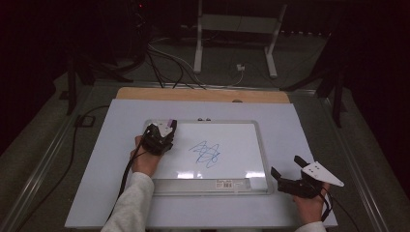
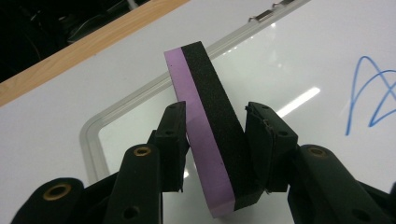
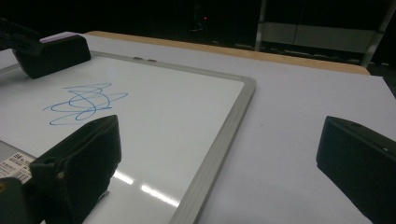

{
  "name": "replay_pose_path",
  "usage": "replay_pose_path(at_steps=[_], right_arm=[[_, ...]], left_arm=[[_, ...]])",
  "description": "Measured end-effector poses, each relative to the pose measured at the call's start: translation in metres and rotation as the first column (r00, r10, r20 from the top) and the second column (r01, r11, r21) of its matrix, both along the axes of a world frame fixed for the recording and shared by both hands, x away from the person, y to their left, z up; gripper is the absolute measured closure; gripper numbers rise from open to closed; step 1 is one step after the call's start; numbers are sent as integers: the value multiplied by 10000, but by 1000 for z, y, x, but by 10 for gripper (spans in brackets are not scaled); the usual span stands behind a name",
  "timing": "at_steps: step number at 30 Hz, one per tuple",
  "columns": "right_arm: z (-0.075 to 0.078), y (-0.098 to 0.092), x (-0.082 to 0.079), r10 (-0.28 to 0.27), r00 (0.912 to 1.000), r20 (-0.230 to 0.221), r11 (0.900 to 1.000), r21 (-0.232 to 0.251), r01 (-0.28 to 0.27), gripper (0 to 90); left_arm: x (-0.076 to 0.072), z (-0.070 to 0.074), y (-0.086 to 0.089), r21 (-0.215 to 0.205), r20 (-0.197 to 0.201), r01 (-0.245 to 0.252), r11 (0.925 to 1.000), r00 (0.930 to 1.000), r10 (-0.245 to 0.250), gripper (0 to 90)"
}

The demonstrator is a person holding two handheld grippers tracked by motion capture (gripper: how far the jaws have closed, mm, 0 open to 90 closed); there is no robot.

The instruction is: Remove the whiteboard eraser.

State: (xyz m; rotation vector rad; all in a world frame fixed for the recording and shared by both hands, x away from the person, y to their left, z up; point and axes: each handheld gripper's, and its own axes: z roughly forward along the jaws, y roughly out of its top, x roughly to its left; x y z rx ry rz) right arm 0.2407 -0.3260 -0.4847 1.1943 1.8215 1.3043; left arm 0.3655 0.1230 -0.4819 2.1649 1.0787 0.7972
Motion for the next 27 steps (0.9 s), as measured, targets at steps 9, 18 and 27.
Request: replay_pose_path(at_steps=[9, 18, 27], right_arm=[[0, 0, 0, 8, 10000, -9, 10000, -37, -8, 3], [1, 0, -1, 10, 10000, 1, 10000, -70, -10, 3], [1, -1, -1, 2, 10000, -13, 10000, -52, -2, 3]], left_arm=[[-1, 1, -6, -151, -63, 428, 9990, 9991, -429, 555], [9, 6, 12, -2535, -463, -84, 9673, 9989, -34, 556], [19, 1, 22, -3190, -1078, -734, 9449, 9933, 408, 676]])
